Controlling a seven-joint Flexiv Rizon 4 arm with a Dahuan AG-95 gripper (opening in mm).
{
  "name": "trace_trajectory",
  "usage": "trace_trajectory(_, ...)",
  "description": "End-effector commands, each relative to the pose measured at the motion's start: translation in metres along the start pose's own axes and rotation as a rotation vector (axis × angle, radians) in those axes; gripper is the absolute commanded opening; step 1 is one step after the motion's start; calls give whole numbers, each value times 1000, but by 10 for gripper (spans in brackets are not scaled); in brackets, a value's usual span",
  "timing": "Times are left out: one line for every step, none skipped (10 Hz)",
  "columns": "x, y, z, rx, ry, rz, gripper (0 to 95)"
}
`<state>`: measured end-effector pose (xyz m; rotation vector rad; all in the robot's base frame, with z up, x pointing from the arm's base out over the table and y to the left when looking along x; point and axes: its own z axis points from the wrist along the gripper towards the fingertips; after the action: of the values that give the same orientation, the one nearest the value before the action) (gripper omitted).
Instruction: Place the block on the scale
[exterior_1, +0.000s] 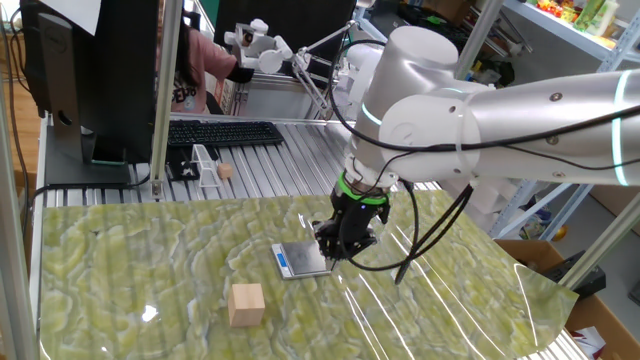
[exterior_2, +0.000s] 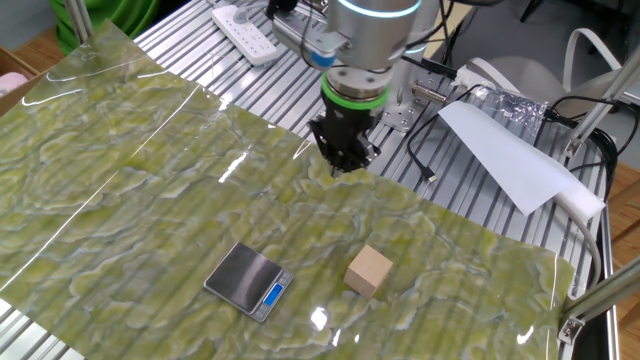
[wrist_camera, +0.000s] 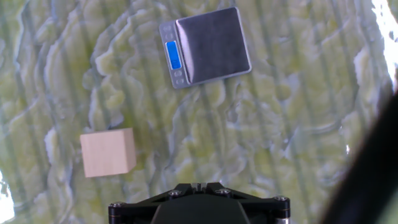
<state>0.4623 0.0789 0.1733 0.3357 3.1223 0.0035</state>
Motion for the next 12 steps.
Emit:
trace_trajectory(3,7,7,1,1,12,0)
trace_trajectory(5,11,9,4,0,21,0)
trace_trajectory(10,17,12,4,-1,34,0)
trace_trajectory(13,21,14,5,-1,39,0)
trace_trajectory(15,23,14,4,-1,40,0)
trace_trajectory(18,27,17,5,-2,36,0)
trace_trajectory(20,29,18,5,-2,32,0)
trace_trajectory(22,32,18,3,-1,-11,0)
trace_trajectory(23,34,19,3,-1,-25,0)
trace_trajectory(24,37,20,3,-1,-19,0)
trace_trajectory(24,38,21,3,-1,-18,0)
trace_trajectory(23,38,22,3,-1,-18,0)
